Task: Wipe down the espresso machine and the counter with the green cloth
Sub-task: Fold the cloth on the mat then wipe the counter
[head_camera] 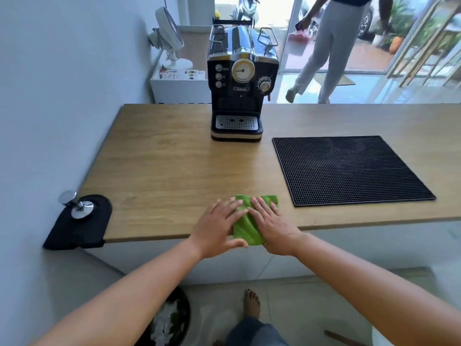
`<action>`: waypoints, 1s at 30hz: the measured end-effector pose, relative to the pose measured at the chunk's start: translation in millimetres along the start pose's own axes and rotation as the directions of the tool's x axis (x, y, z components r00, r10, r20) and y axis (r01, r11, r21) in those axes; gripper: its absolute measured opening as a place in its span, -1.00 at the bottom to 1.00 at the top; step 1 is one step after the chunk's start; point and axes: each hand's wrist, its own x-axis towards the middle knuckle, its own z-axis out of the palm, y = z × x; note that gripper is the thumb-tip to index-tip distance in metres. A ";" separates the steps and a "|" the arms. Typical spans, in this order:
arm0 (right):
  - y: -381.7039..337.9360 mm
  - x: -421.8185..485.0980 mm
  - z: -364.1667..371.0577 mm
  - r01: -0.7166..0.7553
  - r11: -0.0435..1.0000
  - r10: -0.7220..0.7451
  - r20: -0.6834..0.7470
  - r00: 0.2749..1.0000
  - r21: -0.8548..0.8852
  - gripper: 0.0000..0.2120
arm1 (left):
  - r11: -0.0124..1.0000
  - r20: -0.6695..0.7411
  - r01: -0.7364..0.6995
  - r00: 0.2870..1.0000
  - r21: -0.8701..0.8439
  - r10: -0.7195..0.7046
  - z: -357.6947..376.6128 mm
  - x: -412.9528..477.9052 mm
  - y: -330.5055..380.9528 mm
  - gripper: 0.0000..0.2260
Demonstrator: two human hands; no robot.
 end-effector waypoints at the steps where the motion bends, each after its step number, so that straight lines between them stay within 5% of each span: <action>1: 2.2 -4.5 -4.0 -0.011 0.998 0.011 0.011 1.000 0.056 -0.16 | 0.997 0.061 -0.053 0.997 0.060 0.049 3.6 -1.3 3.3 -0.16; 8: 22.3 -26.3 -43.4 -0.134 0.922 0.128 0.039 0.991 0.363 -0.69 | 0.987 0.143 0.026 0.989 0.158 -0.049 8.7 -0.6 23.6 -0.05; 13: 49.8 -37.5 -90.9 -0.208 0.840 0.258 -0.033 0.965 0.501 -0.77 | 0.967 -0.011 0.204 0.978 -0.156 -0.208 -23.2 26.3 46.2 -0.62; 18: 92.7 -37.9 -113.9 -0.226 0.641 0.356 -0.023 0.934 0.734 -0.85 | 0.652 0.103 0.354 0.915 -0.670 -0.390 -61.0 67.5 33.4 -0.93; 23: 132.0 -44.3 -105.8 -0.062 0.083 0.484 0.014 0.875 0.995 -0.88 | 0.072 0.222 0.268 0.897 -0.961 -0.382 -82.7 116.5 27.0 -0.94; 30: 176.1 -54.2 -72.5 -0.003 -0.071 0.547 0.042 0.836 0.997 -0.86 | -0.044 0.300 0.302 0.896 -0.952 -0.329 -76.5 164.9 58.9 -0.95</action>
